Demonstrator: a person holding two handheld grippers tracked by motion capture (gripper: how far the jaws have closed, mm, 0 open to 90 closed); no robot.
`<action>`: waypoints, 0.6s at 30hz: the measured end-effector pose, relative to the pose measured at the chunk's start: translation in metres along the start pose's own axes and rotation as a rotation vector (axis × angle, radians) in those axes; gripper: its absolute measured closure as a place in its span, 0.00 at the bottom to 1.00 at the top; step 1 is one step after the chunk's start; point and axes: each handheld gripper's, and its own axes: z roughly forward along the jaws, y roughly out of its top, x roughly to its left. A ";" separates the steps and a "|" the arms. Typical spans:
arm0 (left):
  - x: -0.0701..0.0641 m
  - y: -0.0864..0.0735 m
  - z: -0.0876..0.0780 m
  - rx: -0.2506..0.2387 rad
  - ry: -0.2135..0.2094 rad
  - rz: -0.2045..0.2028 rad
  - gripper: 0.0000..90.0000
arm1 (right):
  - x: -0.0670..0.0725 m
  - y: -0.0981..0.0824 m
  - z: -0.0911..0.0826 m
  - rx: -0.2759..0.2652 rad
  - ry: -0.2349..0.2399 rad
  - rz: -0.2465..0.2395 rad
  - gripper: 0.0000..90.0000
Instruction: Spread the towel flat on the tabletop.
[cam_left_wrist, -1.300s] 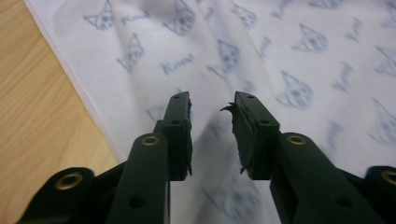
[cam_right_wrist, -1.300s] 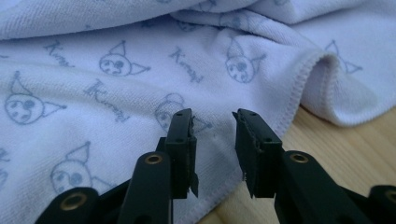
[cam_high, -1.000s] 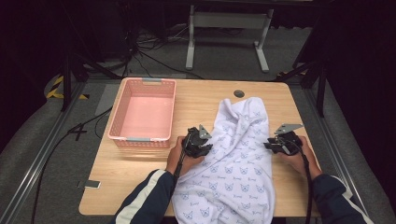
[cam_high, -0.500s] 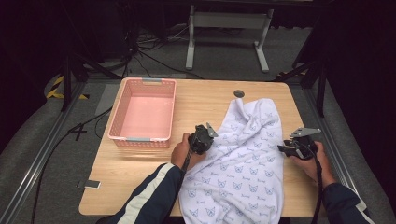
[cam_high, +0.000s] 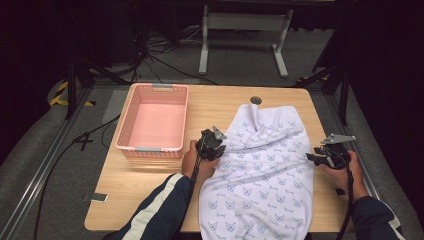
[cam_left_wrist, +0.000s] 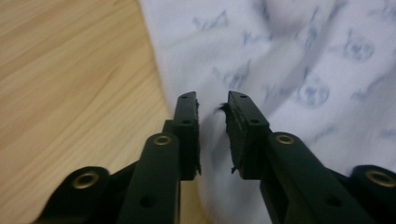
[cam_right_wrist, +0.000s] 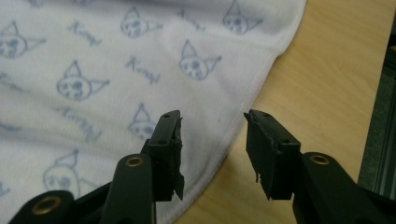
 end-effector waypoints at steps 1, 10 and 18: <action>0.001 0.007 0.004 -0.003 -0.001 0.000 0.78 | -0.001 0.002 0.001 -0.024 -0.006 -0.012 0.61; 0.017 0.041 0.054 -0.012 0.011 -0.021 0.68 | -0.019 0.024 0.026 -0.108 -0.028 0.052 0.67; 0.027 0.048 0.074 0.021 0.107 -0.023 0.74 | -0.014 0.033 0.048 -0.071 -0.004 0.053 0.64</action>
